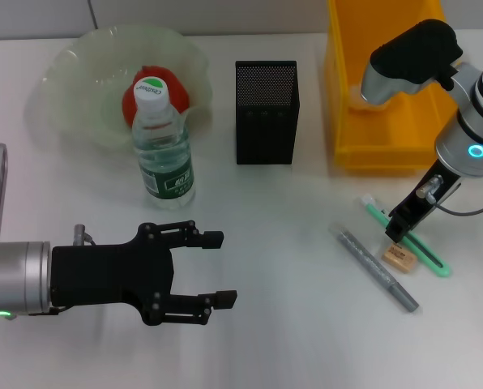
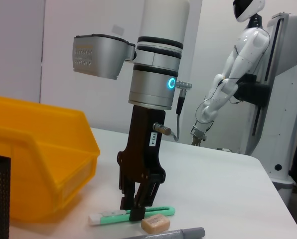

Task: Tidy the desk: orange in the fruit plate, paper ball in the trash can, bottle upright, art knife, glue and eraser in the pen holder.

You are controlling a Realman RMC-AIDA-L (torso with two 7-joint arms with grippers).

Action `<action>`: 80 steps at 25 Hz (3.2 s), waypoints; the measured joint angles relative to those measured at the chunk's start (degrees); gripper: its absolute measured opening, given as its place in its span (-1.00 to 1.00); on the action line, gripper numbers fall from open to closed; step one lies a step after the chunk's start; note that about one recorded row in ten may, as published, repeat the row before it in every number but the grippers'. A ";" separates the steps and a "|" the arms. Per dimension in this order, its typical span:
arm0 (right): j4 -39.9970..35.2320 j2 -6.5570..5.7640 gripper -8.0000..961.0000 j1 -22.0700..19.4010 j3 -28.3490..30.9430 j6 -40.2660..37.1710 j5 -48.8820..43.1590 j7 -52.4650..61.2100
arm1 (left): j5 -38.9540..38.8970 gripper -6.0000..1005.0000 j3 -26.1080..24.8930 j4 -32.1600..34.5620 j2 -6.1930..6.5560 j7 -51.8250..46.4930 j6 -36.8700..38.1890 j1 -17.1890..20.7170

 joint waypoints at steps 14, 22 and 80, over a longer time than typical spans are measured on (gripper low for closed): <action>-1.46 0.02 -0.65 -0.70 -0.61 0.89 0.07 0.07 | 0.00 0.59 0.00 0.00 0.00 0.00 -0.15 0.00; -18.45 -0.20 -0.65 -8.77 -0.31 1.35 7.18 -1.42 | 0.00 0.59 0.00 0.00 0.00 0.00 -0.03 0.07; 28.19 0.10 0.04 -9.04 20.01 19.98 81.20 -91.21 | -0.27 0.59 -0.06 -0.70 -0.18 0.00 0.00 -0.54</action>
